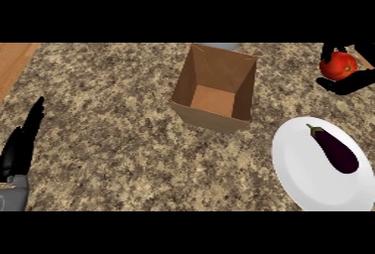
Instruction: Pick the tomato from the plate and place it in the cardboard box
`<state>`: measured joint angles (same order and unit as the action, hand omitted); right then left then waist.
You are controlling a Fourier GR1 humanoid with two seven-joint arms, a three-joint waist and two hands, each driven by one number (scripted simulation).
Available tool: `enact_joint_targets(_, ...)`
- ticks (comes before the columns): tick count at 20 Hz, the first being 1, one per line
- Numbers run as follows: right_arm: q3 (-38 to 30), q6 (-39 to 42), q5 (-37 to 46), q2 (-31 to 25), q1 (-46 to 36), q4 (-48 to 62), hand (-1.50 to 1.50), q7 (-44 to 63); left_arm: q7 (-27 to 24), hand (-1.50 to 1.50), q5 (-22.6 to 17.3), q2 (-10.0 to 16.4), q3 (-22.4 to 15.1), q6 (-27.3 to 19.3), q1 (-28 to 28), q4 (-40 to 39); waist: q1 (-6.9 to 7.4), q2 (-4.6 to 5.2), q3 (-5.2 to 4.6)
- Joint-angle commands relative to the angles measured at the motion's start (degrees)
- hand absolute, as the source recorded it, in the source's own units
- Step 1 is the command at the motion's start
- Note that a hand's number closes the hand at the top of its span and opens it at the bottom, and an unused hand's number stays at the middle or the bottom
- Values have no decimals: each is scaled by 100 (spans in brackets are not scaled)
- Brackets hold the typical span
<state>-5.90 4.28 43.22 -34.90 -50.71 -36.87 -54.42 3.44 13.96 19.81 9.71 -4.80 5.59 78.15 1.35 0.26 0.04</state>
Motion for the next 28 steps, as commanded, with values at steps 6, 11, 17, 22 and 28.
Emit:
enact_joint_targets(6, 143, 1314, -490, 874, -571, -501, 150, 730, -14, 0, 32, 31, 82, 20, -54, 55, -86, -49, -6)
enact_joint_targets(11, 100, 1731, -783, 1457, -843, -1113, 150, 1965, -8, 0, -80, 152, 237, 207, 1, -137, -126, -46, -7)
enact_joint_targets(17, 115, 1686, -829, 2299, -1369, -687, 150, 3039, 14, 0, -77, 285, 330, 280, 99, -137, -61, -22, -7)
enact_joint_targets(22, 184, 1406, -751, 2885, -1765, -275, 150, 3456, -175, 0, 138, -60, 141, 14, 98, -356, -41, -5, -7)
enact_joint_targets(28, 357, 589, -339, 3409, -2022, 507, 150, 3599, -148, 0, -81, 160, 309, 355, 105, -230, 16, 12, -7)
